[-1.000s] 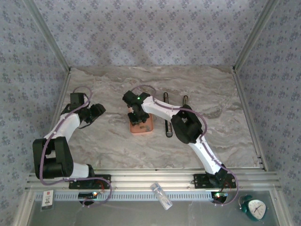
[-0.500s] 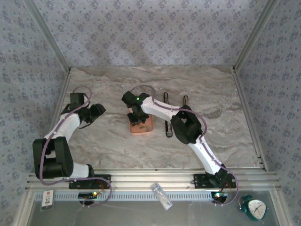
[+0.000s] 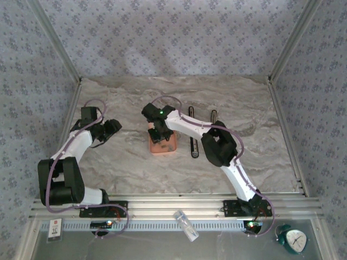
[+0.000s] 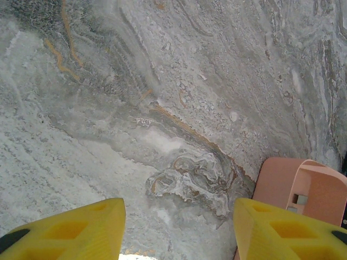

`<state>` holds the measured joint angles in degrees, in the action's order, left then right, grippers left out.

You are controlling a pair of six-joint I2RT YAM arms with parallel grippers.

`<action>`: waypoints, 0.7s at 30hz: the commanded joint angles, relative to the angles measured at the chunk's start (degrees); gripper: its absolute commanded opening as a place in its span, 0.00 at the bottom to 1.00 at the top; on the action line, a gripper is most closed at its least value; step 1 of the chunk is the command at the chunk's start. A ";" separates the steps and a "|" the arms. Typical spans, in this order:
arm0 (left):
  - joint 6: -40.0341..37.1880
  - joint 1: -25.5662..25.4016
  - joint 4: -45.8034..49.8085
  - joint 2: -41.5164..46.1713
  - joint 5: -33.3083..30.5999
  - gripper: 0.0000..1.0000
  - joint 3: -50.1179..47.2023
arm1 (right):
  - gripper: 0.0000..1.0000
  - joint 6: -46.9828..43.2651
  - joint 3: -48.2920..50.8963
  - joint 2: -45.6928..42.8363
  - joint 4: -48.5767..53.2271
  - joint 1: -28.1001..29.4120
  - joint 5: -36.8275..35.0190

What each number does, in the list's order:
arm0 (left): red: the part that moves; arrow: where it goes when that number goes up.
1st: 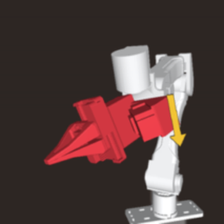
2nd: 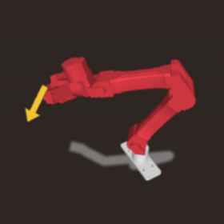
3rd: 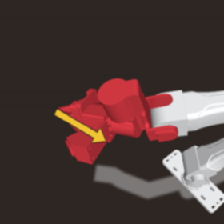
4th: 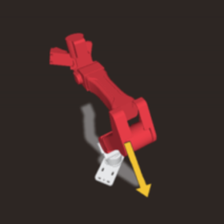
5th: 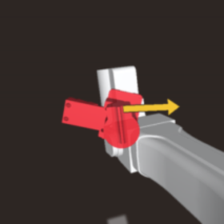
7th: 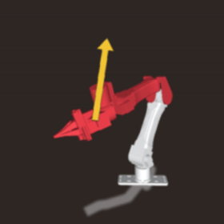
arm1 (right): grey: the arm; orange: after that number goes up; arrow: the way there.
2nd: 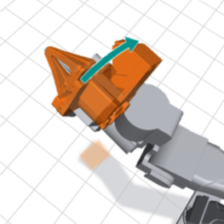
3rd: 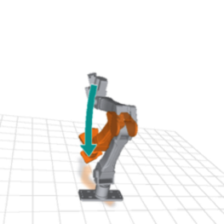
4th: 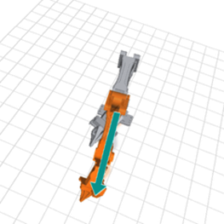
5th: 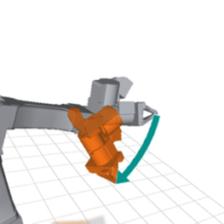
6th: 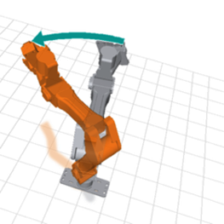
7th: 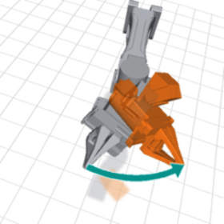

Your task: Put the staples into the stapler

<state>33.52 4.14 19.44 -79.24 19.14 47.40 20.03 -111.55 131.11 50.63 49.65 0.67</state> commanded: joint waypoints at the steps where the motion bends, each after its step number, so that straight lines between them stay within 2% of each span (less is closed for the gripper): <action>1: -0.93 0.43 -0.38 0.31 1.17 0.55 -0.84 | 0.35 -0.83 1.00 -0.76 1.57 0.03 -1.12; 21: -1.17 0.44 -0.11 0.23 0.82 0.55 -1.08 | 0.35 -1.04 0.80 2.84 0.11 0.53 0.65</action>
<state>33.50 4.14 19.42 -79.24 19.11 46.54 20.01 -111.00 132.79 50.59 49.67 0.84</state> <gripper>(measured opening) 0.551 0.347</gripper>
